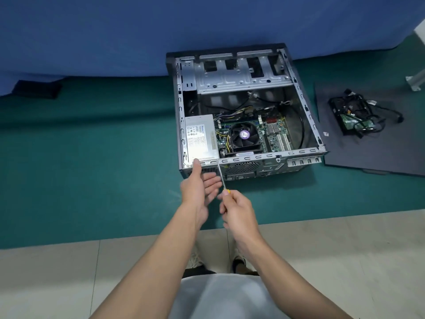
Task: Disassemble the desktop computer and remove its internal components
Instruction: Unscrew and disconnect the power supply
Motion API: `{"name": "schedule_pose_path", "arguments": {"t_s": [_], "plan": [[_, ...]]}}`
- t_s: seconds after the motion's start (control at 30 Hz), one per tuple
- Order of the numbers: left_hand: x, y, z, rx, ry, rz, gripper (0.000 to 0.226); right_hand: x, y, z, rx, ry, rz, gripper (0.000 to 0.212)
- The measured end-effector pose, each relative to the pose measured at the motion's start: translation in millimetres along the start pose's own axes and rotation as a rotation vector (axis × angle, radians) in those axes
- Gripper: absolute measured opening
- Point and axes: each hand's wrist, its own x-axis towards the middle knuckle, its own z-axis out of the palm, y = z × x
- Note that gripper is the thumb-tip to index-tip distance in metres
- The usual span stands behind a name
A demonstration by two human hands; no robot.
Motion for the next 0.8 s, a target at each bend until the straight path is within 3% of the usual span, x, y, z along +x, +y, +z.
{"name": "schedule_pose_path", "arguments": {"t_s": [0.07, 0.13, 0.6, 0.8], "plan": [[-1.2, 2.9, 0.2, -0.138, -0.182, -0.091, 0.064, -2.5, 2.4, -1.0, 0.079, -0.014, 0.046, 0.030], [-1.5, 5.6, 1.3, -0.214, -0.226, -0.109, 0.066, -5.4, 3.8, -2.6, 0.158, -0.039, 0.082, 0.030], [-2.7, 7.9, 3.3, -0.212, -0.204, -0.080, 0.062, -4.5, -0.6, -4.7, 0.411, -0.156, 0.186, 0.029], [-0.9, 7.8, 1.8, -0.185, -0.202, -0.068, 0.062, -0.9, 5.9, -6.1, 0.913, -0.348, 0.394, 0.031]]}}
